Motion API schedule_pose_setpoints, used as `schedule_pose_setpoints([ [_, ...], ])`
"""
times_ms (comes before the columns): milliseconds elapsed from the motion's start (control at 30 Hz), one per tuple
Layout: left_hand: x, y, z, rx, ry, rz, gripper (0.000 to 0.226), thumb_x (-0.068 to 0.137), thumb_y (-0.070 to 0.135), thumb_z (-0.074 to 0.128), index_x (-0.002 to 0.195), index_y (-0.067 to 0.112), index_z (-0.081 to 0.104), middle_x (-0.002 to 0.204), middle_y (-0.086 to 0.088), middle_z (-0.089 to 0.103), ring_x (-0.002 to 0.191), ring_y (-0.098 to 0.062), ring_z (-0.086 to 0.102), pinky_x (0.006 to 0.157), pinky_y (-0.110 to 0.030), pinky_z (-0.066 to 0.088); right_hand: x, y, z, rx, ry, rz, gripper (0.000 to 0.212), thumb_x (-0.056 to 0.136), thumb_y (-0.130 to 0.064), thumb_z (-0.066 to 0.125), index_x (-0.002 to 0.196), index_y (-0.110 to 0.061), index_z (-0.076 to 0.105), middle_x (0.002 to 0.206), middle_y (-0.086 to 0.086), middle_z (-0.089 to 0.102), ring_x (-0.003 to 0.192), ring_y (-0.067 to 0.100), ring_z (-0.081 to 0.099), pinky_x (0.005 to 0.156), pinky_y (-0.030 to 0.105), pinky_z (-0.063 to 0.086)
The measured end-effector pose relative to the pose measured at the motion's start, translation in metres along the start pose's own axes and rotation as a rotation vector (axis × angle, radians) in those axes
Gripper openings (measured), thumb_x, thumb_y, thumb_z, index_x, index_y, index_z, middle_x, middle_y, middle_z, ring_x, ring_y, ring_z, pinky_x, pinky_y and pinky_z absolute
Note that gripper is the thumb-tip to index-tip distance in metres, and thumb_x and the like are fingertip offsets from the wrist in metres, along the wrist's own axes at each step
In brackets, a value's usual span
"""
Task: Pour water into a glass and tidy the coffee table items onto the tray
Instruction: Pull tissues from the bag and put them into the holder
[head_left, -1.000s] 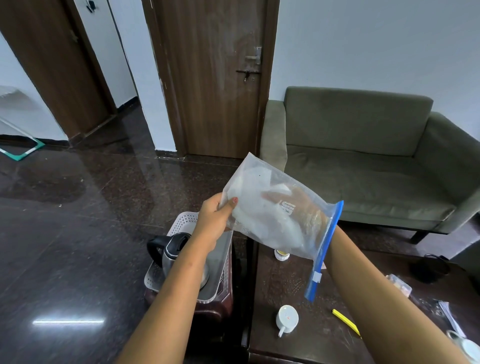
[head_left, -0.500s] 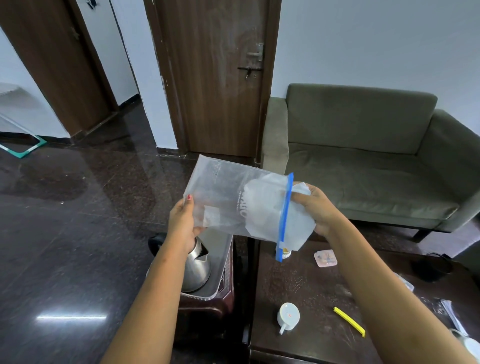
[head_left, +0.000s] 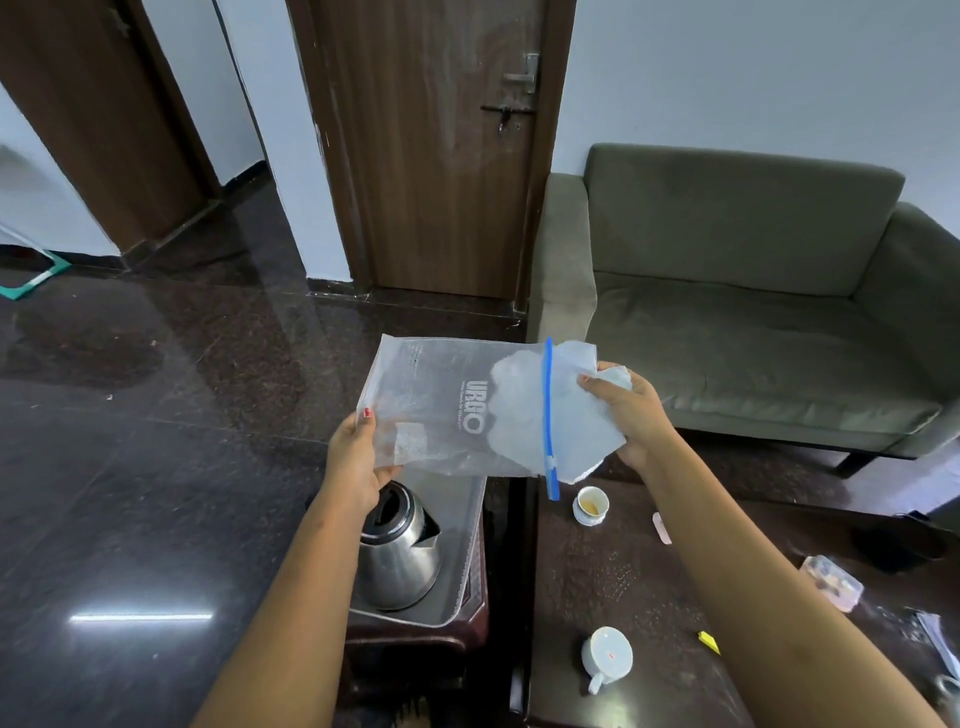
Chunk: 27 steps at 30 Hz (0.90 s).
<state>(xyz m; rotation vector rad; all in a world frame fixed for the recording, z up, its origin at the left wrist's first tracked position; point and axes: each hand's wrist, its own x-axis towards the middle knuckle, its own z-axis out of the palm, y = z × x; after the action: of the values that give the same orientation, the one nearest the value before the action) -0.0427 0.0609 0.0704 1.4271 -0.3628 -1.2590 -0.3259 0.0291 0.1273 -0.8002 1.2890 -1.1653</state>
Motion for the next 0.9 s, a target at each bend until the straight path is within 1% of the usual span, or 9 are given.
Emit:
schedule_pose_setpoints([
  [100,0.036,0.009,-0.011,0.029,0.035,-0.036,0.028,0.100,0.034,0.043,0.122,0.019,0.053,0.116,-0.005,0.059,0.105,-0.029,0.058,0.082,-0.045,0.050,0.027,0.004,0.016,0.003,0.103,-0.002,0.012,0.081,-0.011,0.068,0.082,-0.020,0.062,0.094,0.008,0.065,0.090,0.029,0.062,0.083,0.046,0.053],
  [167,0.063,0.015,-0.019,0.062,0.057,-0.060,0.029,0.100,0.031,0.043,0.124,0.018,0.052,0.115,-0.006,0.058,0.103,-0.029,0.058,0.081,-0.045,0.050,0.046,0.006,0.032,0.001,0.143,0.011,0.013,0.081,-0.011,0.068,0.083,-0.021,0.060,0.094,0.006,0.064,0.091,0.029,0.061,0.079,0.044,0.053],
  [267,0.099,0.019,-0.026,0.115,0.075,-0.078,0.021,0.100,0.024,0.042,0.115,0.019,0.056,0.097,-0.003,0.062,0.085,-0.024,0.061,0.067,-0.037,0.052,0.070,0.016,0.054,0.007,0.169,0.011,0.012,0.081,-0.012,0.068,0.083,-0.021,0.060,0.089,0.004,0.064,0.084,0.025,0.062,0.071,0.038,0.054],
  [400,0.142,0.015,-0.031,0.211,0.050,-0.150,0.016,0.098,0.015,0.043,0.107,0.019,0.056,0.100,-0.008,0.060,0.091,-0.030,0.059,0.073,-0.039,0.050,0.094,0.040,0.077,0.033,0.187,0.087,0.014,0.079,-0.011,0.072,0.085,-0.018,0.062,0.088,0.005,0.069,0.079,0.024,0.067,0.067,0.036,0.058],
  [500,0.167,0.006,-0.030,0.275,-0.031,-0.234,0.017,0.093,0.005,0.048,0.089,0.018,0.058,0.081,-0.004,0.063,0.069,-0.023,0.061,0.055,-0.032,0.049,0.107,0.065,0.087,0.012,0.204,0.158,0.021,0.078,-0.011,0.073,0.097,-0.014,0.064,0.092,0.007,0.072,0.080,0.025,0.070,0.065,0.035,0.058],
  [600,0.182,-0.008,-0.027,0.293,-0.155,-0.331,0.024,0.091,-0.001,0.050,0.080,0.019,0.057,0.058,0.002,0.070,0.049,-0.017,0.067,0.042,-0.028,0.053,0.115,0.089,0.094,-0.013,0.255,0.223,0.016,0.079,-0.011,0.072,0.090,-0.019,0.063,0.091,0.007,0.070,0.078,0.024,0.068,0.072,0.036,0.058],
  [733,0.202,-0.033,-0.021,0.229,-0.311,-0.487,0.019,0.098,0.013,0.046,0.096,0.027,0.058,0.097,0.002,0.066,0.086,-0.022,0.064,0.069,-0.041,0.053,0.119,0.111,0.100,0.009,0.216,0.297,0.015,0.080,-0.011,0.071,0.091,-0.016,0.062,0.086,0.006,0.070,0.074,0.023,0.067,0.070,0.035,0.056],
  [833,0.218,-0.054,-0.015,0.386,-0.336,-0.486,0.019,0.099,0.014,0.044,0.106,0.024,0.060,0.098,0.000,0.065,0.083,-0.020,0.063,0.061,-0.034,0.053,0.123,0.132,0.106,0.022,0.201,0.352,0.019,0.081,-0.010,0.072,0.098,-0.010,0.063,0.088,0.009,0.069,0.076,0.025,0.066,0.074,0.040,0.056],
  [900,0.227,-0.068,-0.019,0.593,-0.326,-0.387,0.022,0.096,0.010,0.045,0.108,0.015,0.062,0.097,-0.007,0.065,0.078,-0.020,0.062,0.055,-0.026,0.052,0.126,0.151,0.113,0.011,0.190,0.392,0.029,0.084,-0.007,0.068,0.111,-0.001,0.060,0.097,0.014,0.067,0.083,0.029,0.063,0.081,0.045,0.054],
])
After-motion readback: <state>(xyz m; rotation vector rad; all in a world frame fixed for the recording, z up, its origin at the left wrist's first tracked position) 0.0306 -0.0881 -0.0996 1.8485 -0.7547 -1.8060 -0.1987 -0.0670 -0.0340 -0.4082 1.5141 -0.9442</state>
